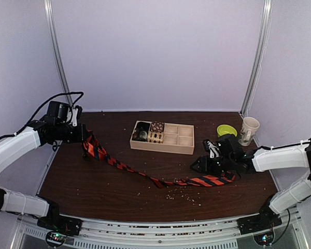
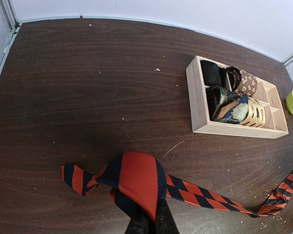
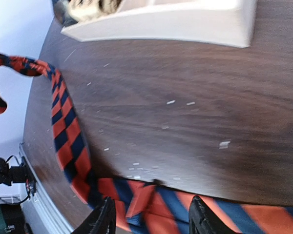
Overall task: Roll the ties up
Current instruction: Move the tie to the center of the board.
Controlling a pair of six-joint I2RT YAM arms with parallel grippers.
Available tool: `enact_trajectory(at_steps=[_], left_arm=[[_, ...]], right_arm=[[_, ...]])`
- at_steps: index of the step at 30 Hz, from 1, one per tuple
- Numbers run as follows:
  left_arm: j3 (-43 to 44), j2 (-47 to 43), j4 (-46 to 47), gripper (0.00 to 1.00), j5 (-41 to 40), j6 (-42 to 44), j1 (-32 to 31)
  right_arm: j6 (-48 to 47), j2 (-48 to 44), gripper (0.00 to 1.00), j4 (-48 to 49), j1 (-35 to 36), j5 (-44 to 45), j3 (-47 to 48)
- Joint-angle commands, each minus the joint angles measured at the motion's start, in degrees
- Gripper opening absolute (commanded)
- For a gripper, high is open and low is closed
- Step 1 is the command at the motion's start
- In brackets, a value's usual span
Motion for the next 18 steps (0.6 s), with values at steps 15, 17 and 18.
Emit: enact_trajectory(at_steps=[15, 17, 18], left_arm=[[-1.3, -2.9, 7.4, 0.0, 5.9, -2.9, -0.1], [-1.8, -2.5, 9.0, 0.0, 6.9, -4.8, -0.1], [-2.1, -2.4, 9.7, 0.0, 7.1, -5.9, -0.1]], right_arm=[[13.9, 9.6, 0.52, 8.7, -3.3, 0.3, -12.9], [11.8, 5.3, 0.53, 3.2, -6.6, 2.7, -13.6], [10.6, 3.0, 0.54, 0.4, -7.6, 4.6, -13.2]])
